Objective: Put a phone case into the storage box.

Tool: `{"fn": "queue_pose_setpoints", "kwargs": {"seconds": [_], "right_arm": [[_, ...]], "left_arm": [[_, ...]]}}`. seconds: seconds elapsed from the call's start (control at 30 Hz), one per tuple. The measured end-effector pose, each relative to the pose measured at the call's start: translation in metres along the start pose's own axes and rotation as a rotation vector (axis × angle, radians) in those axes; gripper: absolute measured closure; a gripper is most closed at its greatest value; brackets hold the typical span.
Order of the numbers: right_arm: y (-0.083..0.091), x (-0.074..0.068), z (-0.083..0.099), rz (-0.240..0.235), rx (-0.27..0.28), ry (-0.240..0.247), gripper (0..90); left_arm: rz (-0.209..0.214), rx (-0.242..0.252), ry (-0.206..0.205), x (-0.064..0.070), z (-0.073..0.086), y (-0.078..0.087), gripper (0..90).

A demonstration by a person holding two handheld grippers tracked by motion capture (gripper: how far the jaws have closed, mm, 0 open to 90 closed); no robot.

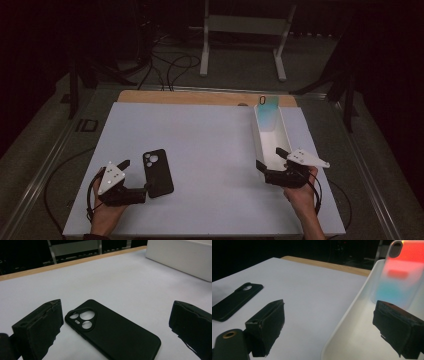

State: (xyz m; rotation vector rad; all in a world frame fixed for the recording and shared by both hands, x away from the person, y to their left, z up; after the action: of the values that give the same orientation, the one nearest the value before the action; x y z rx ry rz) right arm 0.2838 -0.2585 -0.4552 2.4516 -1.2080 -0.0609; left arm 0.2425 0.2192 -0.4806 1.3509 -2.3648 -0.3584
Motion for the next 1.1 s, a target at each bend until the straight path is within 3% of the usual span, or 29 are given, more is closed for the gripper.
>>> {"fn": "queue_pose_setpoints", "kwargs": {"seconds": [0.4, 0.83, 0.9, 1.1], "right_arm": [[0.017, -0.013, 0.018, 0.034, 0.083, 0.044, 10.6], [0.016, -0.013, 0.022, 0.041, 0.09, 0.009, 10.7], [0.016, -0.013, 0.022, 0.04, 0.091, 0.007, 10.7], [0.017, -0.012, 0.022, 0.042, 0.093, 0.002, 10.7]], "left_arm": [[0.007, 0.006, -0.004, 0.003, -0.001, 0.0, 0.0], [0.019, 0.001, -0.002, 0.008, -0.007, -0.006, 0.0], [0.019, -0.004, -0.002, 0.009, -0.008, -0.008, 0.0], [0.038, -0.08, 0.006, 0.017, -0.011, -0.027, 1.9]]}}
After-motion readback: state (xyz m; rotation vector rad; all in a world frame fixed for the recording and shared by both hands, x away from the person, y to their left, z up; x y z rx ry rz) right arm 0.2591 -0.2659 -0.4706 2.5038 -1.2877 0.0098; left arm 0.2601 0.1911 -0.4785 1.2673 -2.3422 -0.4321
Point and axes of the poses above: each handheld gripper's, and its own axes: y roughly backward along the jaws, z roughly out of its underside, x roughly to its right, the point moved 1 cm from there along -y, roughly forward along the jaws, and after that the axes turned 13 degrees about y, right-handed, at the moved point
